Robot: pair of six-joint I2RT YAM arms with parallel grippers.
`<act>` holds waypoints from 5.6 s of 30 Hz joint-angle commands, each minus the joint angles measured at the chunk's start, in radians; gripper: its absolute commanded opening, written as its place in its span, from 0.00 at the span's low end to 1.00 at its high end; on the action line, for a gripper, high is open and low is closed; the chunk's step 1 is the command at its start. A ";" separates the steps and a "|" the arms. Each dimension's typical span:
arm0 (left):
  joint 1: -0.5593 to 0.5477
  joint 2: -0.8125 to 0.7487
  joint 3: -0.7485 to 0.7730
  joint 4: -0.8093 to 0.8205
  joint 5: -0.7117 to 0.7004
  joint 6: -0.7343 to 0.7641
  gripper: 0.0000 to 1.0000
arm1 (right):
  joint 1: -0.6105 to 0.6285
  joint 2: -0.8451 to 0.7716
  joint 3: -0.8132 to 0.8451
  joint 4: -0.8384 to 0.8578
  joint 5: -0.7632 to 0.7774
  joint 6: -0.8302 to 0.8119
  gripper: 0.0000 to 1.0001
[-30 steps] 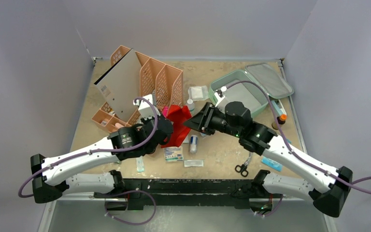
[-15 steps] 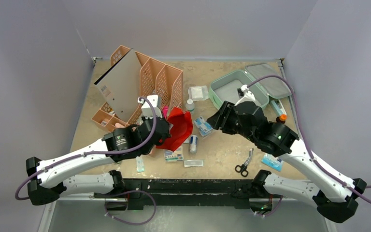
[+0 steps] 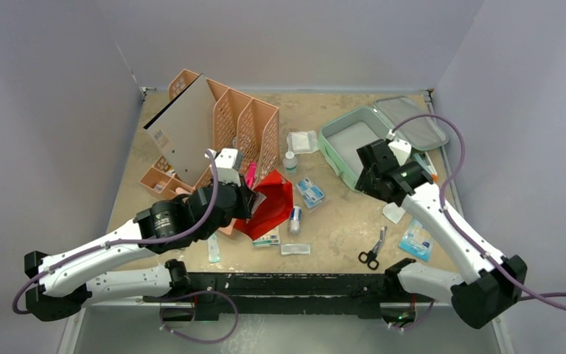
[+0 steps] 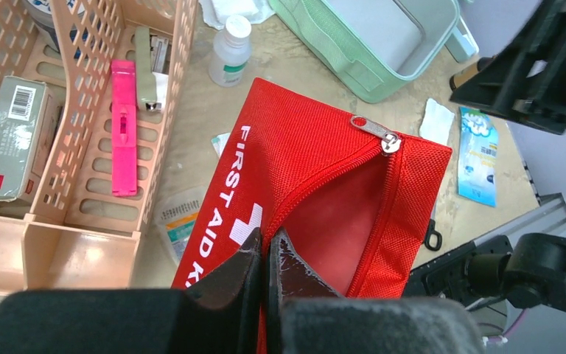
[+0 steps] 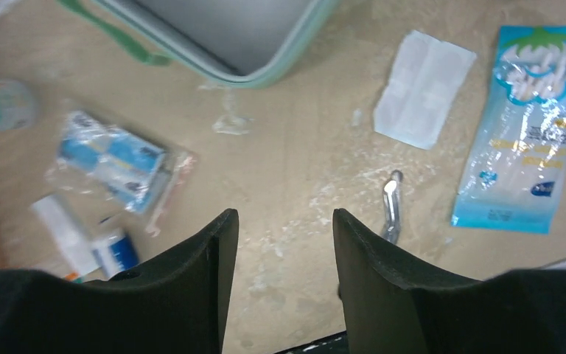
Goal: Organize the medicine kit
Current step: Pick up the medical item at the center of the board, then place the medical item at the medicine pouch.
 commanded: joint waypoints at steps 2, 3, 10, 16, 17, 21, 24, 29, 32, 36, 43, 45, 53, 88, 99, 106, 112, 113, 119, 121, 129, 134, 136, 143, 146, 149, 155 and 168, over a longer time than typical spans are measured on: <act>0.001 -0.034 -0.003 0.010 0.057 0.023 0.00 | -0.092 0.073 -0.110 0.036 0.045 0.015 0.51; 0.001 -0.037 -0.003 0.004 0.057 0.021 0.00 | -0.104 0.087 -0.125 0.051 0.049 0.025 0.50; 0.001 -0.086 -0.020 -0.011 0.052 0.008 0.00 | -0.253 0.230 -0.190 0.181 0.020 -0.005 0.48; 0.001 -0.104 -0.013 -0.024 0.042 0.004 0.00 | -0.340 0.288 -0.215 0.271 -0.001 -0.059 0.47; 0.001 -0.105 -0.012 -0.026 0.040 0.003 0.00 | -0.351 0.299 -0.222 0.288 -0.012 -0.067 0.47; 0.001 -0.111 -0.012 -0.032 0.025 -0.024 0.00 | -0.408 0.347 -0.248 0.335 -0.107 -0.073 0.43; 0.001 -0.123 -0.015 -0.027 0.018 -0.035 0.00 | -0.420 0.354 -0.268 0.342 -0.110 -0.069 0.43; 0.001 -0.139 -0.014 -0.046 -0.002 -0.066 0.00 | -0.433 0.376 -0.273 0.327 -0.115 -0.069 0.43; 0.001 -0.163 -0.028 -0.055 -0.023 -0.092 0.00 | -0.434 0.398 -0.281 0.347 -0.133 -0.062 0.43; 0.001 -0.192 -0.041 -0.061 -0.040 -0.106 0.00 | -0.434 0.429 -0.287 0.358 -0.134 -0.058 0.40; 0.001 -0.216 -0.035 -0.102 -0.057 -0.135 0.00 | -0.434 0.365 -0.316 0.375 -0.147 -0.071 0.15; 0.001 -0.217 -0.037 -0.107 -0.059 -0.138 0.00 | -0.434 0.337 -0.326 0.384 -0.149 -0.085 0.06; 0.001 -0.223 -0.035 -0.114 -0.056 -0.141 0.00 | -0.430 0.183 -0.362 0.448 -0.292 -0.186 0.00; 0.001 0.072 -0.012 0.026 -0.188 -0.411 0.00 | -0.180 -0.341 -0.066 0.507 -0.966 0.153 0.00; 0.001 0.252 0.057 0.128 -0.231 -0.435 0.00 | -0.178 -0.420 -0.149 0.719 -1.055 0.337 0.00; 0.001 0.317 0.061 0.189 -0.225 -0.527 0.00 | -0.176 -0.465 -0.268 0.879 -1.052 0.482 0.00; 0.001 0.352 0.090 0.286 -0.167 -0.502 0.00 | -0.166 -0.473 -0.361 0.947 -1.051 0.546 0.00; 0.001 0.365 0.109 0.288 -0.161 -0.504 0.00 | -0.160 -0.477 -0.375 0.959 -1.048 0.557 0.00; 0.001 0.427 0.168 0.328 -0.113 -0.463 0.00 | -0.131 -0.480 -0.410 0.943 -1.016 0.538 0.00; 0.001 0.429 0.167 0.351 -0.096 -0.466 0.00 | -0.117 -0.471 -0.420 0.935 -1.002 0.523 0.00; 0.001 0.414 0.156 0.327 -0.067 -0.515 0.00 | -0.110 -0.427 -0.380 0.794 -0.934 0.347 0.00; 0.001 0.408 0.141 0.322 -0.062 -0.539 0.00 | -0.108 -0.392 -0.388 0.812 -0.926 0.325 0.00; 0.001 0.408 0.144 0.305 -0.067 -0.555 0.00 | -0.096 -0.368 -0.381 0.832 -0.918 0.294 0.00; 0.001 0.372 0.141 0.243 -0.122 -0.570 0.00 | -0.081 -0.290 -0.238 0.735 -0.969 0.161 0.35; 0.001 0.363 0.163 0.176 -0.156 -0.569 0.00 | -0.082 -0.292 -0.188 0.687 -0.997 0.119 0.38; 0.001 0.348 0.172 0.117 -0.188 -0.567 0.00 | -0.081 -0.300 -0.175 0.699 -1.048 0.121 0.39; 0.003 0.291 0.155 0.015 -0.255 -0.569 0.00 | -0.079 -0.315 -0.124 0.588 -1.025 0.035 0.39; 0.001 0.036 0.114 -0.179 -0.262 -0.449 0.00 | -0.072 -0.272 -0.150 0.358 -0.929 -0.292 0.34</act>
